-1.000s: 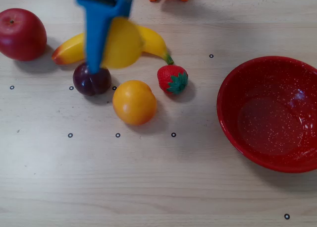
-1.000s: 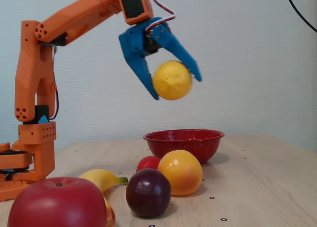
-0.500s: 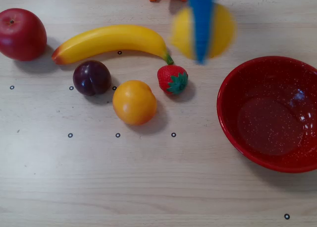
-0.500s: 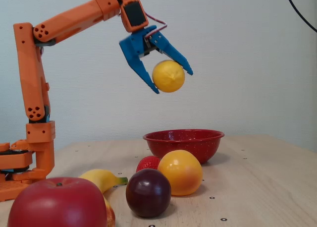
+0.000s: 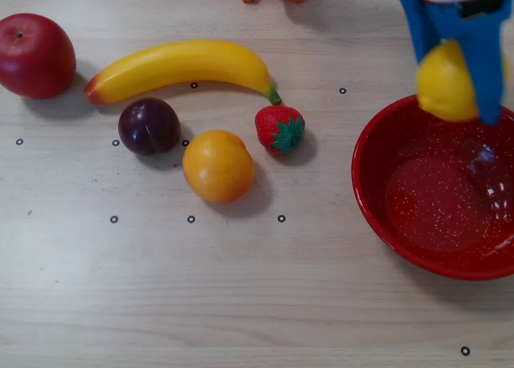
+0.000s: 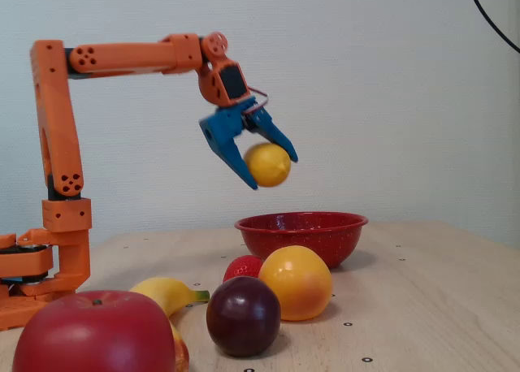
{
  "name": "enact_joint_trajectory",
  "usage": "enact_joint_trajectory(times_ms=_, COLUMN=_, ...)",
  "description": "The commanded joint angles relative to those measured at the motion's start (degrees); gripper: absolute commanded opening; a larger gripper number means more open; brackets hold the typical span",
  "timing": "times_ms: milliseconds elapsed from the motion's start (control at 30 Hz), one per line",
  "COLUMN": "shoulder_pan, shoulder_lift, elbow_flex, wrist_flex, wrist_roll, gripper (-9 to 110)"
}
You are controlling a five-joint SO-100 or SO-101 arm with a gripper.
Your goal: Put the lemon in the red bowl.
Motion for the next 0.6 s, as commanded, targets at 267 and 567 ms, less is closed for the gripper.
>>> enact_joint_trajectory(times_ms=267, shoulder_pan=1.1, shoulder_lift=-9.1, elbow_flex=2.1, wrist_flex=-18.4, wrist_roll=6.4, gripper=0)
enact_joint_trajectory(times_ms=567, shoulder_pan=-0.1, shoulder_lift=-12.3, elbow_flex=5.2, wrist_flex=-20.6, wrist_roll=5.8, gripper=36)
